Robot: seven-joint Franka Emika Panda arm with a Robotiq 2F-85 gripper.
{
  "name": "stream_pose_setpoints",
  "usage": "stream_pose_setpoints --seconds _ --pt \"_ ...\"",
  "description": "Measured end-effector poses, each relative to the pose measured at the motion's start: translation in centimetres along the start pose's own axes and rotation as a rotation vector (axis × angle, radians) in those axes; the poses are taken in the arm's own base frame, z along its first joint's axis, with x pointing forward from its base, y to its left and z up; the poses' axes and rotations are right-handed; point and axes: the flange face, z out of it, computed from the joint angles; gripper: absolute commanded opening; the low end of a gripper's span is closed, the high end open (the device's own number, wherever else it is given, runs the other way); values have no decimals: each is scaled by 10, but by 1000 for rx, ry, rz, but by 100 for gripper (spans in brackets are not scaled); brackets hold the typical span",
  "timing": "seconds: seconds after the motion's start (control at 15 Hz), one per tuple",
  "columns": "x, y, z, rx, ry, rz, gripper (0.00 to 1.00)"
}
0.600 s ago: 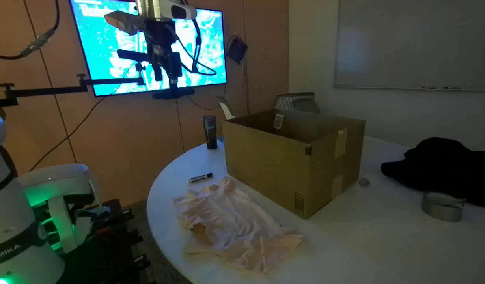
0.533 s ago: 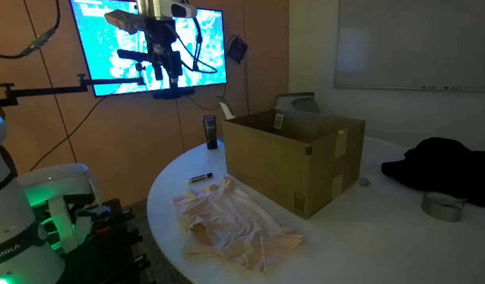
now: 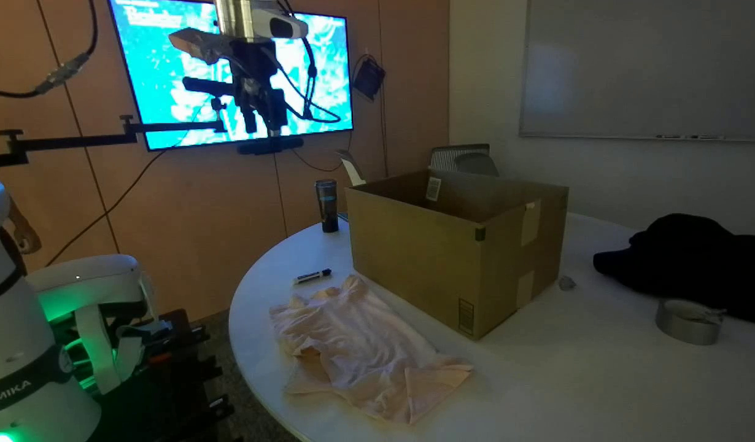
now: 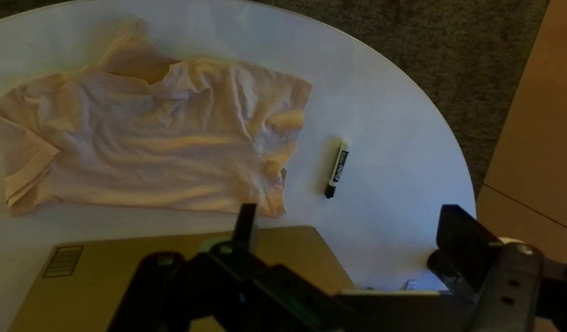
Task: Put the marker on the towel and wrap it, then put it in the box
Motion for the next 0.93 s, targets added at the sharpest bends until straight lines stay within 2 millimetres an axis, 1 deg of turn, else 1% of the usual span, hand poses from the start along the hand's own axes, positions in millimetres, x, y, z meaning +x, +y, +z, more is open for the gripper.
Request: stream_pose_setpoints --seconds 0.07,0.13,0.4,0.53,0.67,0.8,0.93 --pt "7 -2 15 -14 7 -7 100" --pt "14 -5 37 -27 12 -20 100" --pt "40 -26 138 -54 -6 -89 100" --pt "50 -44 189 -50 -24 -130 100" --pt "55 -66 237 -51 -43 -170 100" --pt "61 -91 281 -44 -64 -212 100" --pt "71 -111 316 -31 -81 -242 100"
